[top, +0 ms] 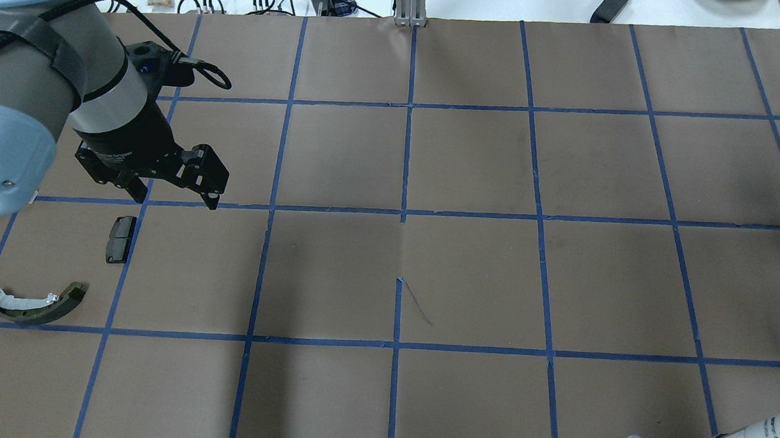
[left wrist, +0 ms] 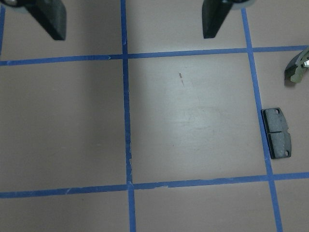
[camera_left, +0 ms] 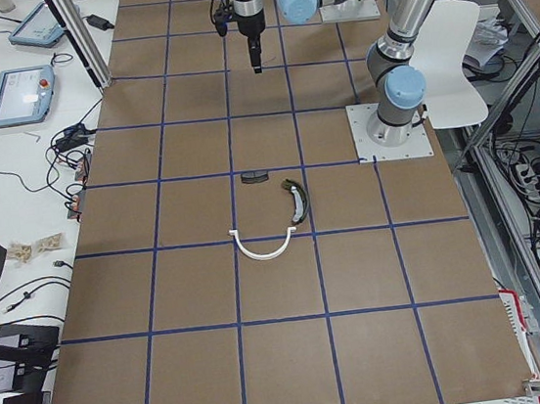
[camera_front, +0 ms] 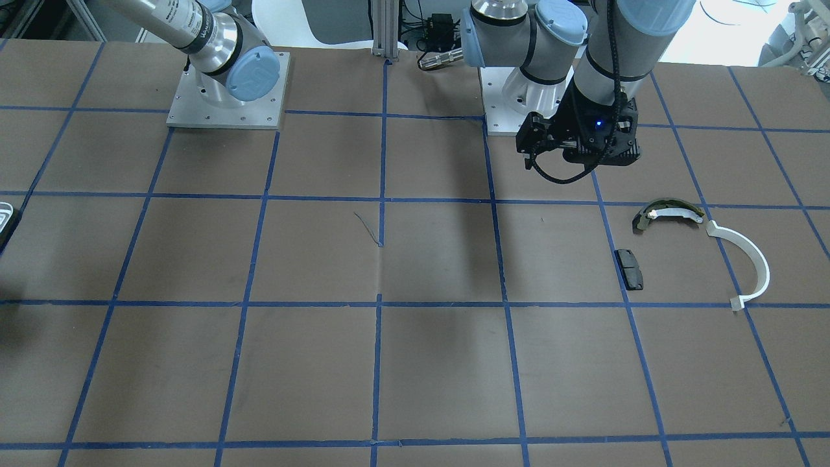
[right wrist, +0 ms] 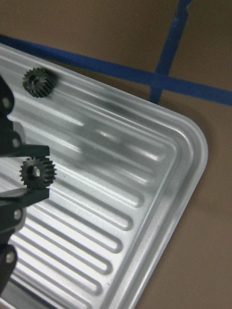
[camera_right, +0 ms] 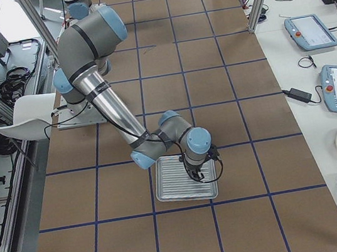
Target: Place bearing gear from tray to pile
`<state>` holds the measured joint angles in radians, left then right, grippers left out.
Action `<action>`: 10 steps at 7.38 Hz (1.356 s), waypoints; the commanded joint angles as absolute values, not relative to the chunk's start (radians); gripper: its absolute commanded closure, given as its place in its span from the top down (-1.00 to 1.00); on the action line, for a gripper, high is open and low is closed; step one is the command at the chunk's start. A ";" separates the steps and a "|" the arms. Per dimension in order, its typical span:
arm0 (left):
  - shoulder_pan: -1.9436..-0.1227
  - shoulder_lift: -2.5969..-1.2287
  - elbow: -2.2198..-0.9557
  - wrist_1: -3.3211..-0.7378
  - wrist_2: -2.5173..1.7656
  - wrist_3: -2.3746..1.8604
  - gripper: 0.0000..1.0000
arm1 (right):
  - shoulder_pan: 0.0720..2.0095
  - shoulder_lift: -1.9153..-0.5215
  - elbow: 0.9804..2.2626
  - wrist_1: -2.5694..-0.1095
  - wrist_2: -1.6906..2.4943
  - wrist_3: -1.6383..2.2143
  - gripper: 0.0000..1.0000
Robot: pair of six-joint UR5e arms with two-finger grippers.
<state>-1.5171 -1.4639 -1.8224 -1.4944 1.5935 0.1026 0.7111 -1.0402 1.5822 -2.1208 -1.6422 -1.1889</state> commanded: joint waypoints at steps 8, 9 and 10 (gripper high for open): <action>-1.508 -1.480 -1.828 -1.485 1.589 0.094 1.00 | 1.769 -1.341 1.885 -2.077 -1.565 0.224 -1.00; -1.503 -1.479 -1.829 -1.492 1.601 0.101 1.00 | 1.855 -1.316 1.887 -2.100 -1.553 0.359 -1.00; -1.496 -1.479 -1.832 -1.497 1.601 0.101 1.00 | 1.947 -1.263 1.879 -2.185 -1.528 0.526 -1.00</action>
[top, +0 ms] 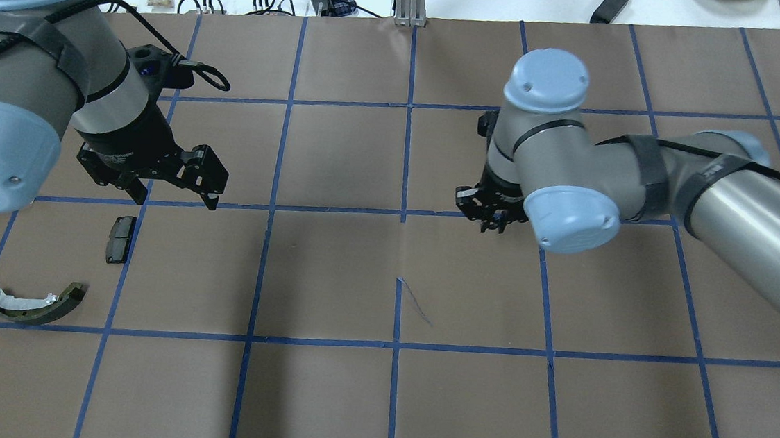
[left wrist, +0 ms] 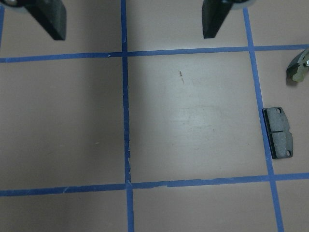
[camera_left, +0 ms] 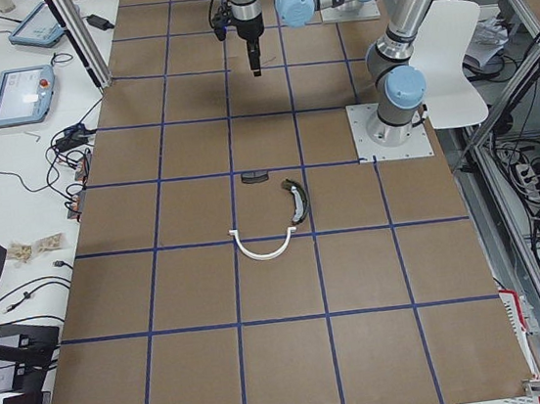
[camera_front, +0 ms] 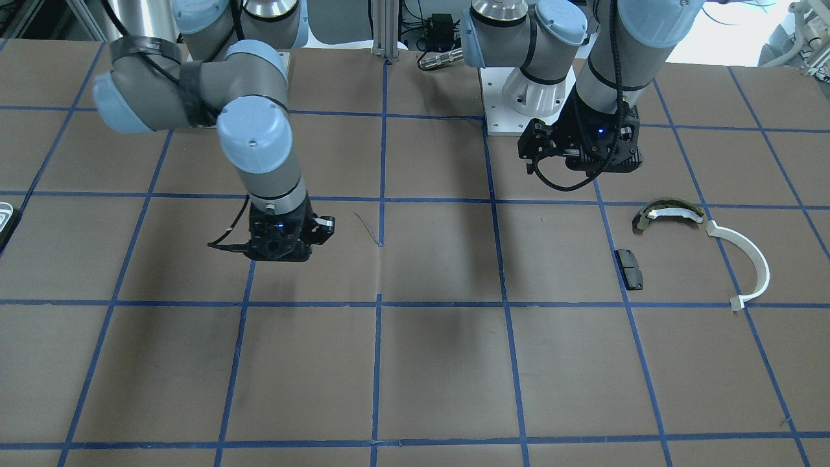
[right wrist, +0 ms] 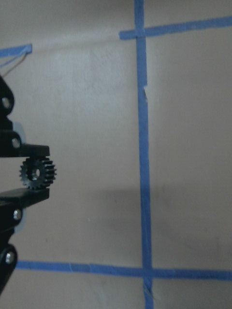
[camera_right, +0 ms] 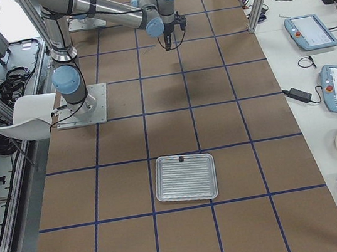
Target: Place bearing gear from tray to pile
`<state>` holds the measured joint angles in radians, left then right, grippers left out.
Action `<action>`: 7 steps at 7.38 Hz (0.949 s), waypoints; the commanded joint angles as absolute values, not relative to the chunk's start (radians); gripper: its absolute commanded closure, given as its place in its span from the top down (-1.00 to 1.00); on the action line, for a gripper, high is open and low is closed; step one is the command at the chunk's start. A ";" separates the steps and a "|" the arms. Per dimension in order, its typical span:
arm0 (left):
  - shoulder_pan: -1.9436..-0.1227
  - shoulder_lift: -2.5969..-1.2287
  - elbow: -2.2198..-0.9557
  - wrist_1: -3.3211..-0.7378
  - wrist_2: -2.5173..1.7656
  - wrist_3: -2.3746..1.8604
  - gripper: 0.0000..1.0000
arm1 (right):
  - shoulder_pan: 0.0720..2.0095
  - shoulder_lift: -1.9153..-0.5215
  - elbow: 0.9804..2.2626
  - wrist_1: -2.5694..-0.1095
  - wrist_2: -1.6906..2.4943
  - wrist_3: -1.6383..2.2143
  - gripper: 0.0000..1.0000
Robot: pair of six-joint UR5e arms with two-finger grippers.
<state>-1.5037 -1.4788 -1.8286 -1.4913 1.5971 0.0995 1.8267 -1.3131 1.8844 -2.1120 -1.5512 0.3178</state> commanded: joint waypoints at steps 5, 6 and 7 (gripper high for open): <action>-1.496 -1.496 -1.836 -1.482 1.597 0.091 1.00 | 2.033 -1.190 1.876 -2.313 -1.475 0.640 0.99; -1.496 -1.496 -1.836 -1.482 1.595 0.087 1.00 | 1.988 -1.207 1.868 -2.298 -1.517 0.576 1.00; -1.496 -1.497 -1.835 -1.482 1.594 0.086 1.00 | 1.914 -1.235 1.850 -2.260 -1.541 0.461 1.00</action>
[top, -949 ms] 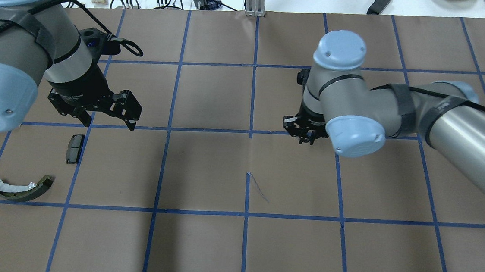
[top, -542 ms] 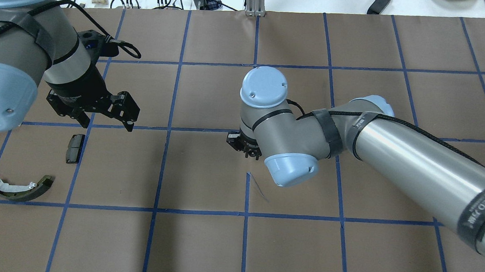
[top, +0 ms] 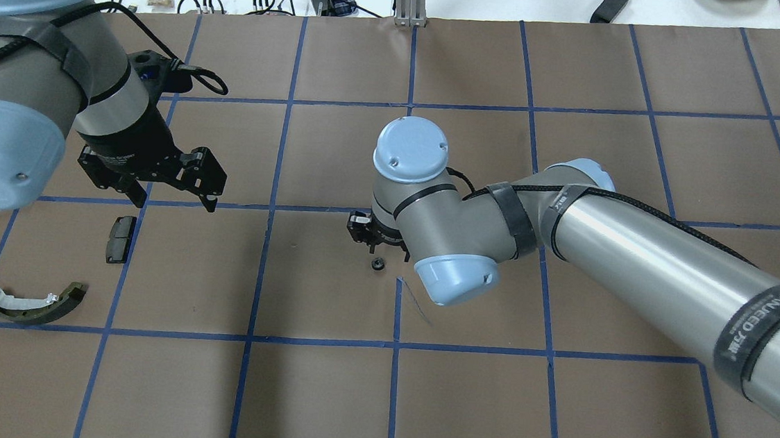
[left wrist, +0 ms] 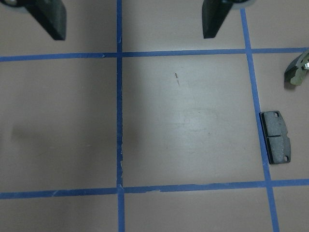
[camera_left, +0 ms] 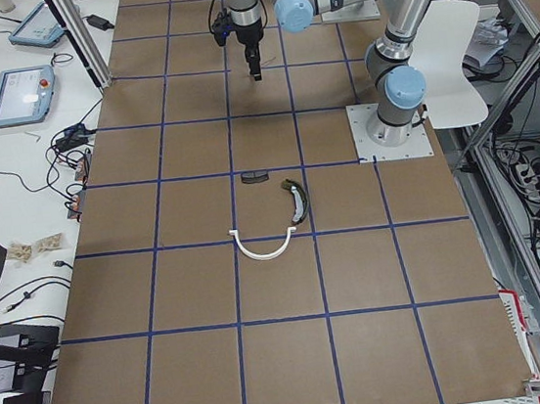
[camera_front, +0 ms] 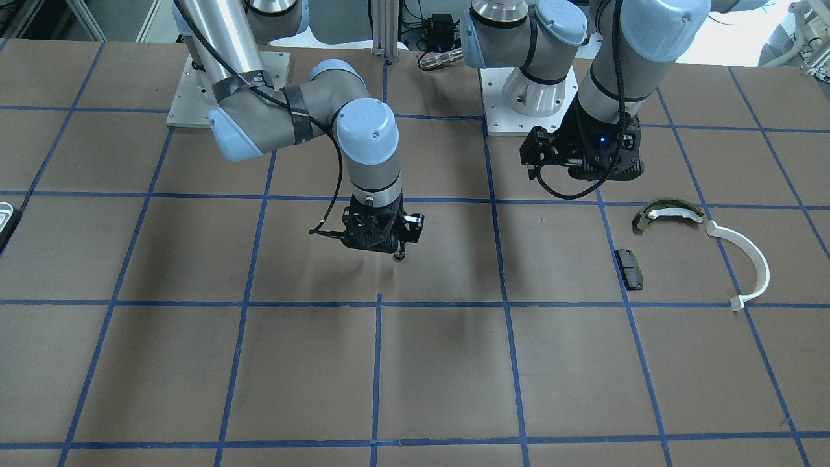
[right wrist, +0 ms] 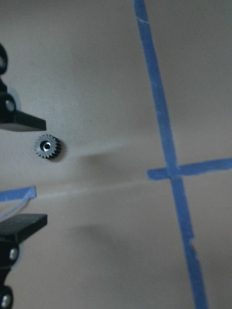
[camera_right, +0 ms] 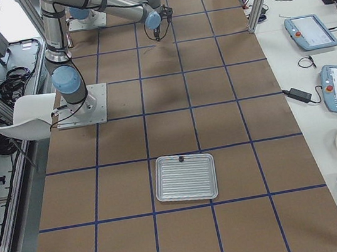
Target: Place bearing gear from tray to pile
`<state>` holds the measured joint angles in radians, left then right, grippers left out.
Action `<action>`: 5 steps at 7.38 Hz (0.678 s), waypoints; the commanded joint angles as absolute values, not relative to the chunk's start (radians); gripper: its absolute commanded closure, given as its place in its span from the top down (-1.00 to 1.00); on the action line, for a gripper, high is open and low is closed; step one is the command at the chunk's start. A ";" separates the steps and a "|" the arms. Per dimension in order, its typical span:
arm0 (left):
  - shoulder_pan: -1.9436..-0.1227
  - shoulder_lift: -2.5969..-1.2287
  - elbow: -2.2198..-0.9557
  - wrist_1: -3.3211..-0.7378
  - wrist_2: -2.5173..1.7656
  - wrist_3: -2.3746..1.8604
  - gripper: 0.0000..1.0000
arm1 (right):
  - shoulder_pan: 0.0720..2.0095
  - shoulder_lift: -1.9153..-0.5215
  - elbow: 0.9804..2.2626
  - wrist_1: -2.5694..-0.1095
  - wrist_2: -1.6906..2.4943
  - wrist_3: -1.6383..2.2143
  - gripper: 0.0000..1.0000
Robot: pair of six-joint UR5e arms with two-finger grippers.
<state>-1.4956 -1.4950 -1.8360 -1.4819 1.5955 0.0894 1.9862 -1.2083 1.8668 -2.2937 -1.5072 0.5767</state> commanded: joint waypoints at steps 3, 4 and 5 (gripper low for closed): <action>-1.612 -1.538 -1.859 -1.423 1.583 -0.026 1.00 | 1.596 -1.356 1.821 -2.074 -1.545 -0.199 1.00; -1.676 -1.570 -1.870 -1.363 1.582 -0.050 1.00 | 1.500 -1.377 1.822 -2.053 -1.563 -0.432 1.00; -1.740 -1.610 -1.876 -1.317 1.582 -0.060 1.00 | 1.409 -1.396 1.822 -2.048 -1.589 -0.671 1.00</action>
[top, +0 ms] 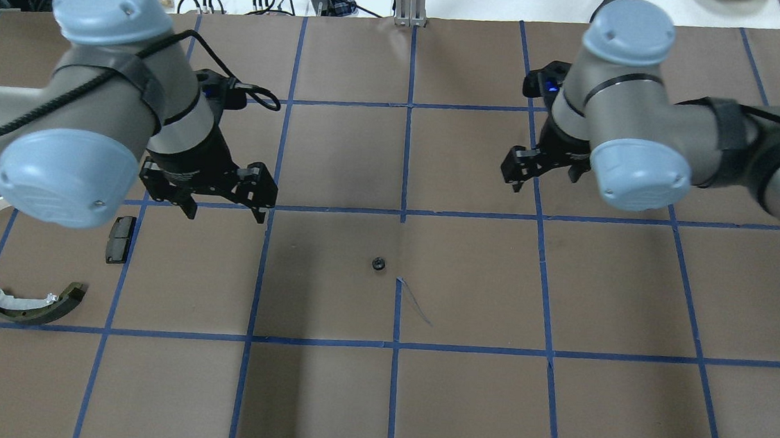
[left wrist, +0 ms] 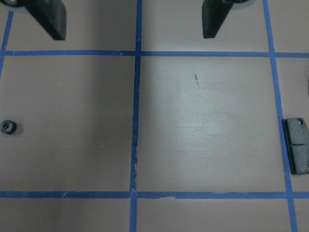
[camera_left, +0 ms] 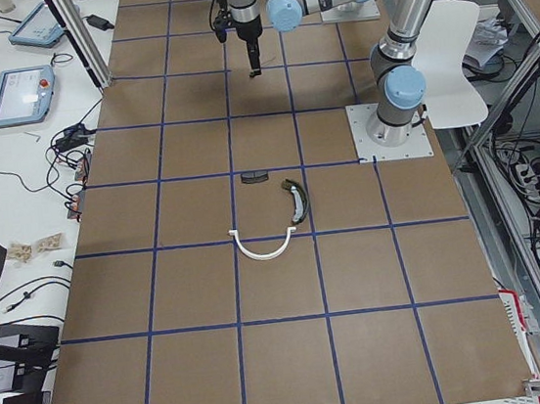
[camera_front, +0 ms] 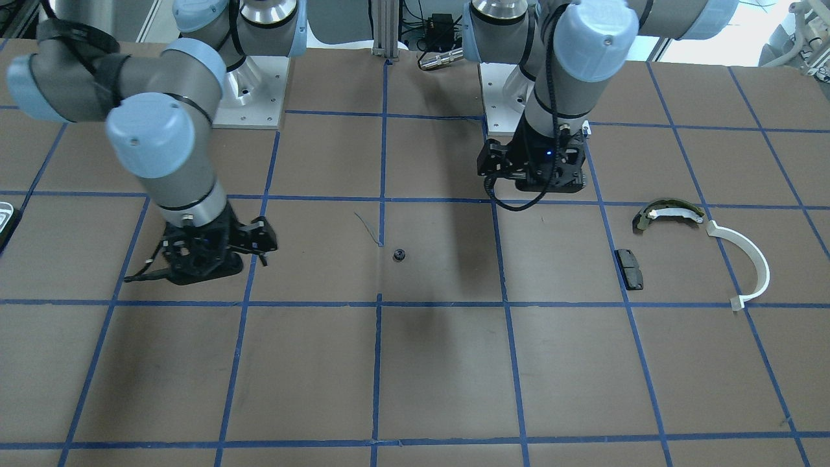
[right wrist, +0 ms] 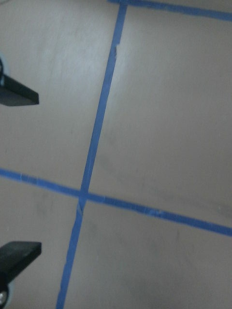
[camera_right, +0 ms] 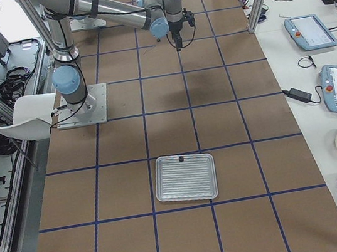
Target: Place bearing gear from tray to pile
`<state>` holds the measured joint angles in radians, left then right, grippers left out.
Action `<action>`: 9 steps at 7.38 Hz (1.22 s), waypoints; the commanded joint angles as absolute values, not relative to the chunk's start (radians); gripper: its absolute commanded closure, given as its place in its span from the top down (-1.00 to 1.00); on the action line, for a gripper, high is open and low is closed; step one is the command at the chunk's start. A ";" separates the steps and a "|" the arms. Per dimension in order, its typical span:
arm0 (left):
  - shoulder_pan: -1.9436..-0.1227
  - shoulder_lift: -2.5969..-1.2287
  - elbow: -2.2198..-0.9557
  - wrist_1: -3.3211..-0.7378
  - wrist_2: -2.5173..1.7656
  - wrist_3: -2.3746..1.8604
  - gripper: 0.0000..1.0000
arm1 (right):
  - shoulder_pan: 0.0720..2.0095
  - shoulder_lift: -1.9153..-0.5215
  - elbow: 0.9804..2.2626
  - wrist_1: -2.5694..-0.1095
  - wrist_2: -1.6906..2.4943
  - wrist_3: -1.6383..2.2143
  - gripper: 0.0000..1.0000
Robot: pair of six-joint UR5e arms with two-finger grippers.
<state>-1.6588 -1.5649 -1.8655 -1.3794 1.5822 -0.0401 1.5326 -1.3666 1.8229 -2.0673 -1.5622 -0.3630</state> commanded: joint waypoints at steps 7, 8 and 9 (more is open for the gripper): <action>-1.887 -1.860 -1.924 -0.993 1.496 -0.077 1.00 | 0.721 -1.298 1.832 -2.066 -1.618 -1.941 1.00; -1.894 -1.890 -1.922 -0.976 1.453 -0.077 1.00 | 0.691 -1.246 1.829 -2.147 -1.615 -2.024 1.00; -1.901 -1.913 -1.924 -0.948 1.444 -0.078 1.00 | 0.680 -1.185 1.818 -2.225 -1.602 -2.122 1.00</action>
